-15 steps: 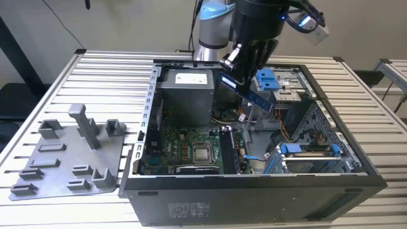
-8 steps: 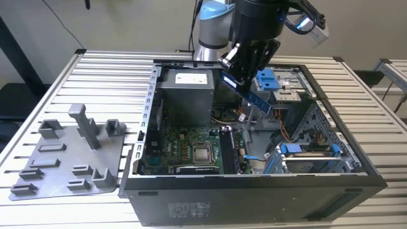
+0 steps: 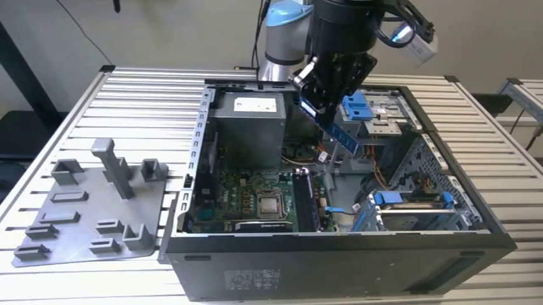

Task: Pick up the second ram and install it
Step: 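Insert the second ram into the second slot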

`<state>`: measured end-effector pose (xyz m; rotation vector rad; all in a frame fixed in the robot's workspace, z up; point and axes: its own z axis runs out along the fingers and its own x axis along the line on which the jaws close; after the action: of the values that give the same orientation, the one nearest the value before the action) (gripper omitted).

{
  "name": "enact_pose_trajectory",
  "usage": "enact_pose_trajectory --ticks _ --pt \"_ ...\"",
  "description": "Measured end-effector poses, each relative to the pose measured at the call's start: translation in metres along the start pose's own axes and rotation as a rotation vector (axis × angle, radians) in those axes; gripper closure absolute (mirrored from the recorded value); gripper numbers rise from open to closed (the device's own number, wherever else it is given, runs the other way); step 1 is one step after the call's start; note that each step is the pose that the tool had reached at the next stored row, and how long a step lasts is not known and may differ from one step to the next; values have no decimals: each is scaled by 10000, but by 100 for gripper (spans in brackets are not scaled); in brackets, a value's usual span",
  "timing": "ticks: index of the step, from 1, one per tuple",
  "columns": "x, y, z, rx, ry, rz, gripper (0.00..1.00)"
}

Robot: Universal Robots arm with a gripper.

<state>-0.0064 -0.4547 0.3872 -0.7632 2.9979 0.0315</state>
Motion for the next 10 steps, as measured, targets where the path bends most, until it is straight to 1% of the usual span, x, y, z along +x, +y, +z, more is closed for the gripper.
enact_pose_trajectory --ticks 10 --pt "3 1 6 68 -10 1311 86"
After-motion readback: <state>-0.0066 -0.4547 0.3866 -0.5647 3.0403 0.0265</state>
